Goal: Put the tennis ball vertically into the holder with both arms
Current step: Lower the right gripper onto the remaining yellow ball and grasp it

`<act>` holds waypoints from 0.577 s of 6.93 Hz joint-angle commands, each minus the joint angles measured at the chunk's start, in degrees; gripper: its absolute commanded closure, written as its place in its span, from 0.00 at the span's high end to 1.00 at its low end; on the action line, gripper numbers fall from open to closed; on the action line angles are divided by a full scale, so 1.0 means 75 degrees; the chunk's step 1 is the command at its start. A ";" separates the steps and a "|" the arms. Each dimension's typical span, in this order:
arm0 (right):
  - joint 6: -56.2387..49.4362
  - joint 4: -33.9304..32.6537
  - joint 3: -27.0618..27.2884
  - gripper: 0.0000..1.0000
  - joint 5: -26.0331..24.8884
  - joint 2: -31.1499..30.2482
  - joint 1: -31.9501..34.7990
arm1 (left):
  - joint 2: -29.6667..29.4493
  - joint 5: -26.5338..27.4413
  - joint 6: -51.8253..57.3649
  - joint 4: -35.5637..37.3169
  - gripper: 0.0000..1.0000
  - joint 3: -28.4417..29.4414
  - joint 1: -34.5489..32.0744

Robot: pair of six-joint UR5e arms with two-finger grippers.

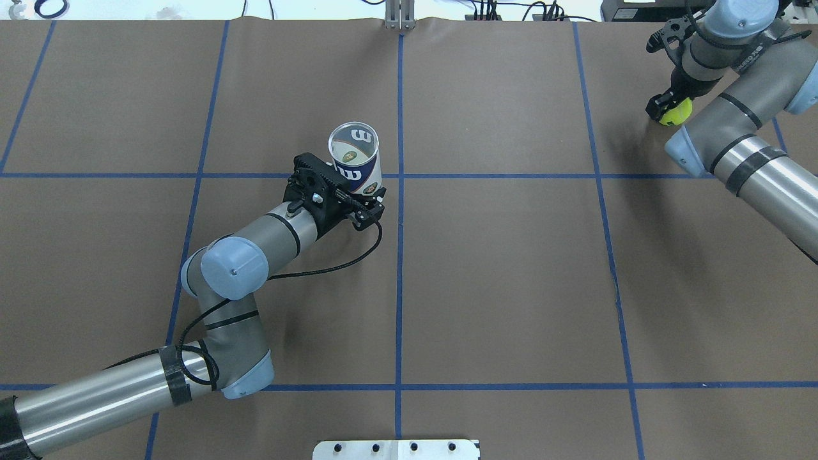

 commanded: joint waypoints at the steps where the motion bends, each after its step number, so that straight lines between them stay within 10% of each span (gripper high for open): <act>1: -0.0125 -0.0116 0.0089 0.00 0.0613 0.0119 0.0477 | 0.0002 -0.0012 0.0005 0.0012 0.99 0.0000 0.0008; 4: 0.1903 -0.0270 0.0497 0.00 0.2233 0.1172 0.0763 | -0.0009 -0.0012 0.0005 0.0012 0.99 0.0000 -0.0004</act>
